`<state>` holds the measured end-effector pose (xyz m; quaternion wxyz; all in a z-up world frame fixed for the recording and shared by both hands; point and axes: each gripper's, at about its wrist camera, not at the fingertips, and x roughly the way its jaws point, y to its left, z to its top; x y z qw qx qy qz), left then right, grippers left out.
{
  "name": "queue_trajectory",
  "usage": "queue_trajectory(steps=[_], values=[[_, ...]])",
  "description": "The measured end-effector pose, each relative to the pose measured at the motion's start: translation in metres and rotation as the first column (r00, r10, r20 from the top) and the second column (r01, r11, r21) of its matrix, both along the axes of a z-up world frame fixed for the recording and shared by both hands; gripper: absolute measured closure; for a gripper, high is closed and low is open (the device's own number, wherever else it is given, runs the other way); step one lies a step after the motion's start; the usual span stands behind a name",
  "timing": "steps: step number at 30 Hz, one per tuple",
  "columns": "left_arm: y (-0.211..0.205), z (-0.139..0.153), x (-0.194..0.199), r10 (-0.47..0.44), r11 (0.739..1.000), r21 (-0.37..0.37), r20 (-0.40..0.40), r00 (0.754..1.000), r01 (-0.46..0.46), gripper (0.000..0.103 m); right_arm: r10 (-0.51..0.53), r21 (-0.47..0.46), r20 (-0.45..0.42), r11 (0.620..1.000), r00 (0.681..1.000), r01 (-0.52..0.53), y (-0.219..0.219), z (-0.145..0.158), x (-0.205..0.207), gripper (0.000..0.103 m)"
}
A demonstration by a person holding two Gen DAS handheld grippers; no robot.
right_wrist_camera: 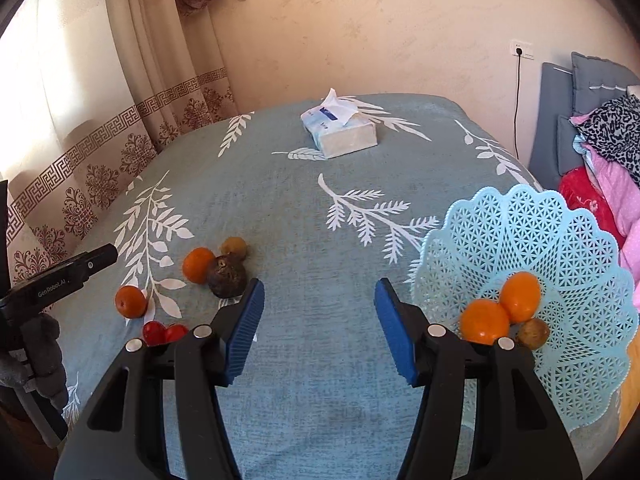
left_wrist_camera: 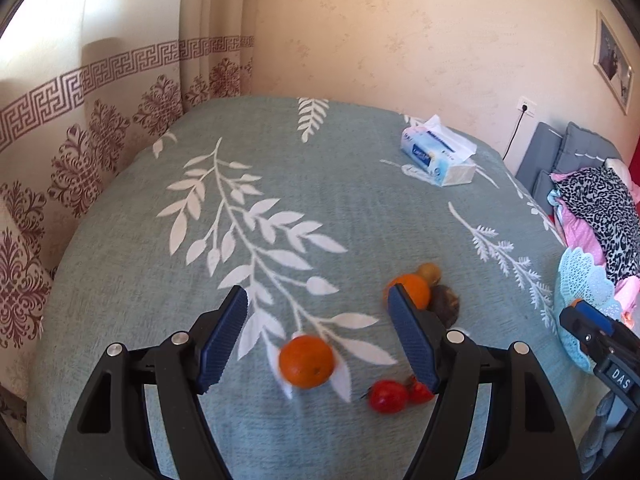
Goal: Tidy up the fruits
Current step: 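Grasp a third orange with the left tool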
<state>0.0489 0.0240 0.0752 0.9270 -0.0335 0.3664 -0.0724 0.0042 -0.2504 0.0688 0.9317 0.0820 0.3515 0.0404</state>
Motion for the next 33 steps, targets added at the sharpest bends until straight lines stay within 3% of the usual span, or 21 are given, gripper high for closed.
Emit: queue_trajectory(steps=[10,18,21,23,33], values=[[0.013,-0.041,-0.001,-0.003,1.0,-0.017,-0.1,0.995,0.001,0.031,0.048,-0.023,-0.056,0.999,0.997,-0.049,0.026,-0.014,0.015,0.044],[0.01,-0.058,0.004,-0.029,0.999,-0.044,-0.145,0.989,0.023,0.047,0.071,-0.024,-0.093,0.997,0.993,-0.074,0.039,-0.022,0.029,0.044],[0.01,-0.061,0.004,-0.037,0.998,-0.051,-0.137,0.99,0.03,0.054,0.084,-0.02,-0.108,0.996,0.991,-0.086,0.045,-0.026,0.035,0.044],[0.009,-0.06,0.004,-0.057,0.996,-0.073,-0.13,0.99,0.048,0.064,0.095,-0.013,-0.116,0.995,0.989,-0.097,0.049,-0.029,0.04,0.044],[0.013,-0.058,-0.001,-0.051,0.994,-0.098,-0.094,0.994,0.042,0.065,0.155,0.0,-0.137,0.988,0.978,-0.156,0.075,-0.034,0.06,0.044]])
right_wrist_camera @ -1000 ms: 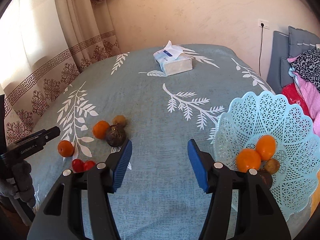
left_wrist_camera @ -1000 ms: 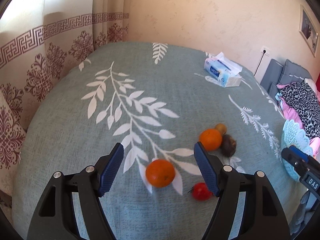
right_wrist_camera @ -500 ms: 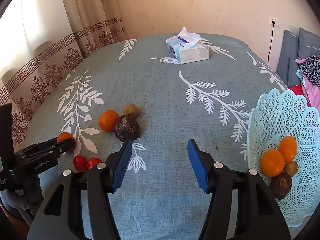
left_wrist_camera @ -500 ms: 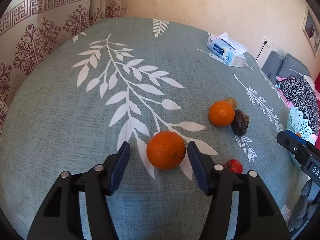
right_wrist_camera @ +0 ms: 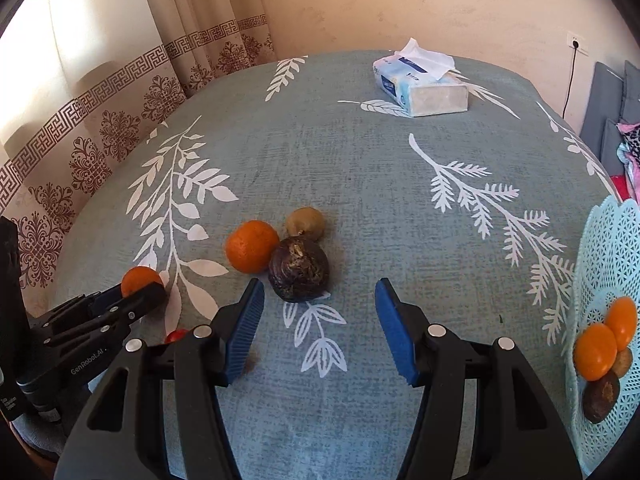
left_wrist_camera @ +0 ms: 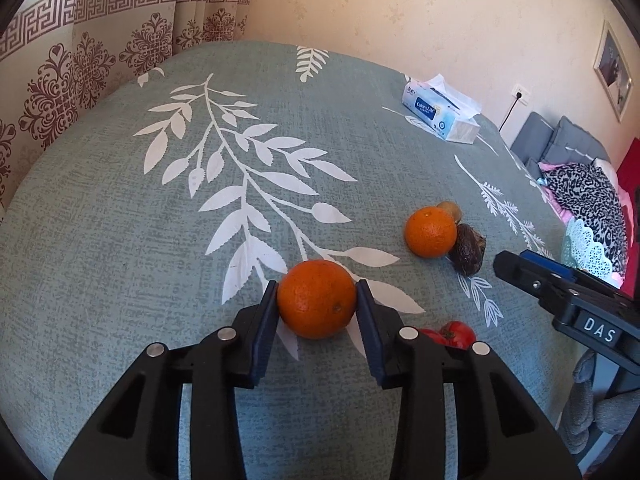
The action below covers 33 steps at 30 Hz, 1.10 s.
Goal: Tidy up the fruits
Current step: 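Grasp a third orange with the left tool, then close right tool on a dark wrinkled fruit while left tool holds the orange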
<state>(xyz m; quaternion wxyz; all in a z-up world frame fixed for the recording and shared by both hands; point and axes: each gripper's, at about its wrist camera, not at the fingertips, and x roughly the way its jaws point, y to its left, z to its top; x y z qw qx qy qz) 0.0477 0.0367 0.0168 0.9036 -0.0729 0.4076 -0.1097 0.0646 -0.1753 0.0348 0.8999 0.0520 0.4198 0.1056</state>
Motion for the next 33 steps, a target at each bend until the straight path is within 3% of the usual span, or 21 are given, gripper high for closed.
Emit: queue_trajectory(steps=[12,26,29,31,33], values=[[0.005,-0.001,0.0,0.023,1.0,-0.007,-0.001,1.0,-0.023,0.065,0.029,-0.022,-0.036,0.999,0.999,-0.03,0.02,-0.018,0.027,0.044],[0.004,-0.003,0.0,0.024,1.0,-0.006,-0.004,1.0,-0.024,0.065,0.079,-0.001,-0.028,0.997,0.996,-0.079,0.031,-0.017,0.029,0.044],[0.004,-0.003,0.0,0.024,1.0,-0.003,-0.002,1.0,-0.024,0.065,0.078,0.001,-0.022,0.997,0.997,-0.078,0.029,-0.016,0.028,0.052],[0.004,-0.003,0.0,0.024,1.0,-0.002,-0.003,1.0,-0.024,0.065,0.073,-0.008,-0.028,0.997,0.997,-0.074,0.028,-0.017,0.028,0.062],[0.004,-0.003,0.0,0.025,1.0,0.001,0.0,1.0,-0.025,0.065,0.074,0.003,-0.028,0.997,0.997,-0.074,0.025,-0.018,0.027,0.064]])
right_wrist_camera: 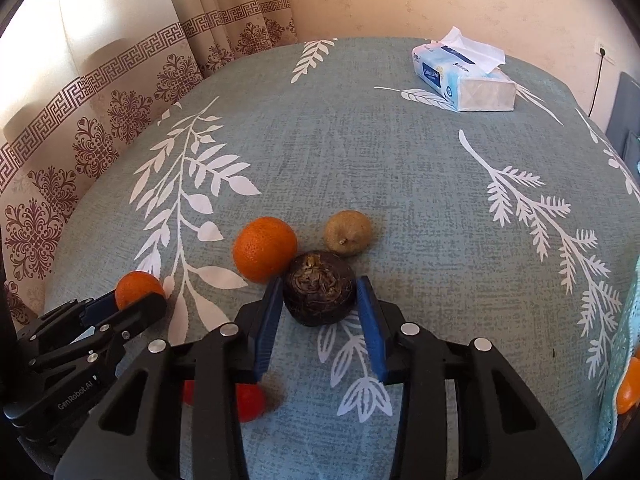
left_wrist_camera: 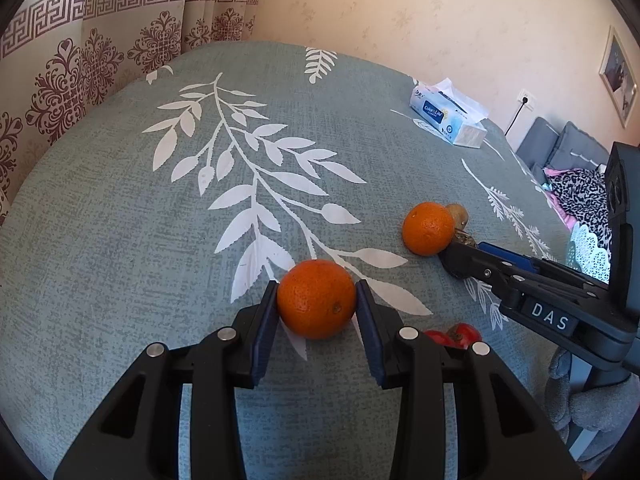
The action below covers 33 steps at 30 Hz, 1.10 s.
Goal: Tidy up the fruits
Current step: 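Close right tool on a dark wrinkled fruit while left tool holds the orange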
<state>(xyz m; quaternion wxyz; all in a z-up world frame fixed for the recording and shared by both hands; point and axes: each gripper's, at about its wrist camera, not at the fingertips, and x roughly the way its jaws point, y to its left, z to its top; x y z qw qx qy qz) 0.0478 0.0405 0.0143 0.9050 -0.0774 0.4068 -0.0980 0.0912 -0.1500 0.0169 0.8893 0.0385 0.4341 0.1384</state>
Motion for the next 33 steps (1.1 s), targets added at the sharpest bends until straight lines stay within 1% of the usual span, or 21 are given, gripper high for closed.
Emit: queue_trajectory(steps=[4,5,8,10,12,14,16,17,18,19,20,25,26,30,33], values=[[-0.001,0.001,-0.001,0.005,1.0,0.013,0.005,1.0,-0.005,0.065,-0.009,0.0,0.003,1.0,1.0,0.009,-0.003,0.001,-0.003,0.064],[-0.001,0.002,-0.001,0.007,1.0,0.016,0.006,1.0,-0.007,0.065,-0.011,0.001,0.006,1.0,1.0,0.011,-0.004,0.002,-0.005,0.066],[-0.003,0.004,-0.003,0.011,1.0,0.025,0.011,1.0,-0.011,0.065,-0.018,0.008,0.02,1.0,1.0,0.018,-0.009,0.008,-0.011,0.076],[-0.005,0.005,-0.004,0.009,1.0,0.03,0.014,1.0,-0.009,0.065,-0.021,0.009,0.037,1.0,0.999,0.021,-0.012,0.013,-0.016,0.076],[-0.007,0.006,-0.005,0.004,0.999,0.037,0.016,1.0,-0.004,0.065,-0.015,0.009,0.034,1.0,0.999,0.015,-0.014,0.014,-0.017,0.076],[-0.01,0.006,-0.006,0.001,0.999,0.037,0.016,1.0,-0.001,0.065,-0.03,0.014,0.023,0.999,0.999,0.03,-0.016,0.011,-0.015,0.075],[-0.011,0.007,-0.008,-0.001,0.999,0.039,0.019,1.0,0.001,0.065,-0.018,0.032,-0.008,0.999,1.0,0.018,-0.015,0.006,-0.011,0.074],[-0.012,0.007,-0.009,-0.002,0.999,0.04,0.02,1.0,0.001,0.065,-0.009,0.04,-0.019,0.999,1.0,0.01,-0.013,0.003,-0.009,0.07],[-0.012,0.007,-0.009,-0.002,0.999,0.042,0.02,1.0,0.001,0.065,-0.003,0.039,-0.027,0.999,1.0,0.004,-0.011,0.001,-0.007,0.059],[-0.012,0.008,-0.01,-0.003,0.999,0.042,0.02,1.0,0.002,0.065,0.002,0.035,-0.035,0.999,0.999,-0.001,-0.008,-0.001,-0.005,0.056],[-0.013,0.008,-0.01,-0.004,0.999,0.043,0.02,1.0,0.003,0.065,0.004,0.031,-0.038,1.0,0.999,-0.002,-0.006,-0.003,-0.003,0.055],[-0.014,0.012,-0.012,-0.005,0.999,0.05,0.028,1.0,0.003,0.065,0.011,-0.029,-0.012,1.0,1.0,-0.011,0.003,-0.006,0.001,0.056],[-0.014,0.013,-0.013,-0.005,0.999,0.053,0.03,1.0,0.003,0.065,0.008,-0.039,-0.008,0.999,1.0,-0.009,0.003,-0.006,0.0,0.062],[-0.016,0.017,-0.014,-0.004,0.998,0.063,0.039,0.999,0.001,0.065,0.003,-0.063,0.011,0.998,1.0,-0.002,0.001,-0.004,-0.006,0.062],[-0.019,0.019,-0.015,-0.004,0.997,0.073,0.043,0.999,0.001,0.065,-0.012,-0.057,0.034,0.998,0.999,0.014,-0.006,0.003,-0.014,0.062]])
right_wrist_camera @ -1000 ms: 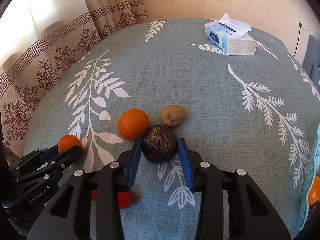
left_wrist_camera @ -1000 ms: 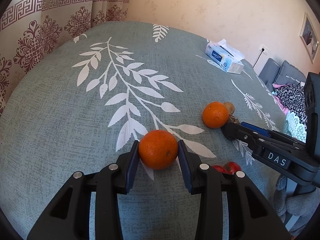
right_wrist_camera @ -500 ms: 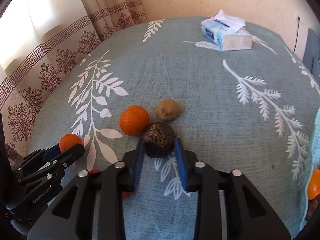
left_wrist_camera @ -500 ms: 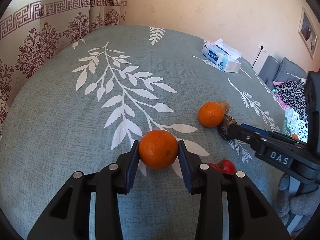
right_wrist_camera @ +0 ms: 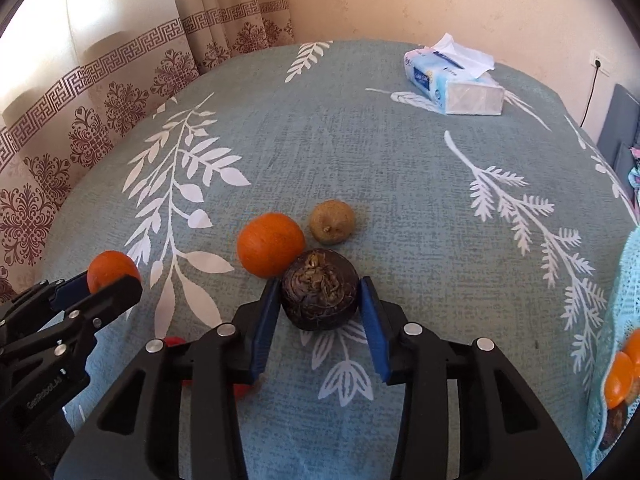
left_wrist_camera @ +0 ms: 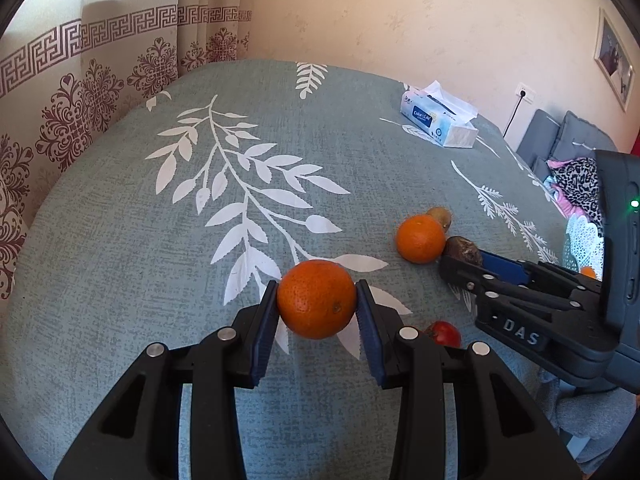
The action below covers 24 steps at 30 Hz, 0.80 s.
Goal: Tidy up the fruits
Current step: 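Close right tool on a dark wrinkled fruit while left tool holds the orange, then carry the orange and dark fruit over the blue basket with both tools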
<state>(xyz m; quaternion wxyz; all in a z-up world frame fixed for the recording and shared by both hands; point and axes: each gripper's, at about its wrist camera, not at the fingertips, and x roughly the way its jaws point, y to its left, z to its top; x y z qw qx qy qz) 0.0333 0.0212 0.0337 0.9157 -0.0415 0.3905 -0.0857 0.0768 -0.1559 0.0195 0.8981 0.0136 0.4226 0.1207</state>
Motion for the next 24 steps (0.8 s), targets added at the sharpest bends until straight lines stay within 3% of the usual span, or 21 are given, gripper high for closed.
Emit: queue_trajectory(steps=[14,24], values=[[-0.033,0.015,-0.01,-0.056,0.997,0.057,0.05,0.997,0.053,0.065,-0.106,0.034,0.094,0.994,0.99,0.104,-0.054,0.036,-0.043,0.062],[-0.067,0.022,-0.017,-0.118,0.99,0.088,0.069,0.991,0.112,0.065,-0.225,0.07,0.138,0.974,0.965,0.217,-0.108,0.051,-0.068,0.062]])
